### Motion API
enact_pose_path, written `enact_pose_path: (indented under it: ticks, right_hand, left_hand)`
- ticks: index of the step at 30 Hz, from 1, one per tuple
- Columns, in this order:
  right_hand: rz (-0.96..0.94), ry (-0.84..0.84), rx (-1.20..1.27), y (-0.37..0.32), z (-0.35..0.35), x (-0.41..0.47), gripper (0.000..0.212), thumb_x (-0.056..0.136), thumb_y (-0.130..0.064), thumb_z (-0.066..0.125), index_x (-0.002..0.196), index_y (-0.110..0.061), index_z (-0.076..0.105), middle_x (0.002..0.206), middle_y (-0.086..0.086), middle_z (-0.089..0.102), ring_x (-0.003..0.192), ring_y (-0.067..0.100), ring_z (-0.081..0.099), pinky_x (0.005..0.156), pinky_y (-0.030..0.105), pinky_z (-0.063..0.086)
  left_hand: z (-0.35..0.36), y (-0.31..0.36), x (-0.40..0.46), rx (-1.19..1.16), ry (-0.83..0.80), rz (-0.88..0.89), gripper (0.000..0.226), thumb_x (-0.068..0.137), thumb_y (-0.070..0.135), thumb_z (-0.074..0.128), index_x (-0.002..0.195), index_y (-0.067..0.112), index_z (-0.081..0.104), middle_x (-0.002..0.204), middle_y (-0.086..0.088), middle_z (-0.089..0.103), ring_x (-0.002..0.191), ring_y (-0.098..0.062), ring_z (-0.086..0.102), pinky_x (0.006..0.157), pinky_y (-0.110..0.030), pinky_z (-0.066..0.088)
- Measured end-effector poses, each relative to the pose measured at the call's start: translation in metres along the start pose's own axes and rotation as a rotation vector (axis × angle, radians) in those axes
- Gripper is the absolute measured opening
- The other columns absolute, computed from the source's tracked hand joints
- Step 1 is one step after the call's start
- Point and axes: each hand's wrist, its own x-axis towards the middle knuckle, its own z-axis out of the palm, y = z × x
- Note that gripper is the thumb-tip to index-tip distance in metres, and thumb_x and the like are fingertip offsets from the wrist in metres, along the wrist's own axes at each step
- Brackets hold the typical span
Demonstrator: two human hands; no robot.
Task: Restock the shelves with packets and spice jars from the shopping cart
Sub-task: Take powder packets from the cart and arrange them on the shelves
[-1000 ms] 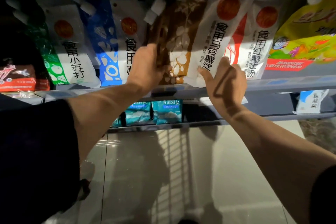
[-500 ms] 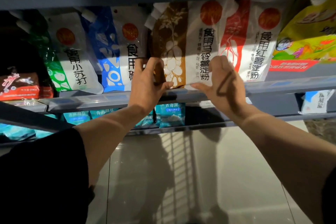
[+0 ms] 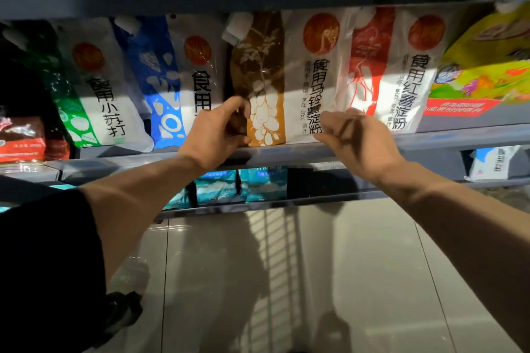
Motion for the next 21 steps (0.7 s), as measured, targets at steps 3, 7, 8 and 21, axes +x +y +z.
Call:
enact_pose_path:
  ticks: [3,7,8,21]
  right_hand:
    - [-0.013,-0.027,-0.025,-0.004,0.005,0.004,0.022,0.092,-0.034,0.053,0.08,-0.021,0.04,0.074,-0.001,0.045,0.079,0.026,0.048,0.069,0.034,0.038]
    - [0.072,0.248,-0.088,-0.023,0.003,-0.011,0.025,0.088,-0.034,0.057,0.102,-0.014,0.056,0.093,0.007,0.051,0.08,0.024,0.048,0.068,0.025,0.029]
    - [0.042,0.28,-0.144,-0.029,0.006,-0.015,0.033,0.088,-0.033,0.057,0.116,-0.017,0.056,0.109,0.011,0.056,0.094,0.029,0.054,0.077,0.025,0.036]
    - [0.004,-0.254,-0.264,-0.051,0.008,-0.033,0.075,0.093,-0.056,0.04,0.152,-0.026,0.006,0.161,-0.001,-0.003,0.148,0.023,-0.004,0.119,0.047,0.006]
  left_hand:
    - [0.002,-0.002,-0.002,0.003,-0.006,-0.014,0.038,0.077,0.007,0.078,0.106,0.017,0.054,0.088,0.003,0.067,0.083,-0.016,0.064,0.078,-0.033,0.054]
    - [0.007,0.0,-0.027,0.397,0.254,0.094,0.05,0.086,0.031,0.068,0.131,0.02,0.05,0.114,-0.013,0.055,0.098,-0.029,0.056,0.069,-0.038,0.055]
    - [0.01,0.001,-0.032,0.464,0.275,0.197,0.058,0.086,0.034,0.066,0.138,0.019,0.047,0.123,-0.019,0.052,0.106,-0.033,0.053,0.074,-0.04,0.053]
    - [0.025,0.051,-0.046,0.825,-0.315,0.073,0.085,0.093,0.019,0.051,0.155,0.025,-0.006,0.158,-0.003,-0.028,0.148,-0.024,-0.018,0.12,-0.05,-0.006]
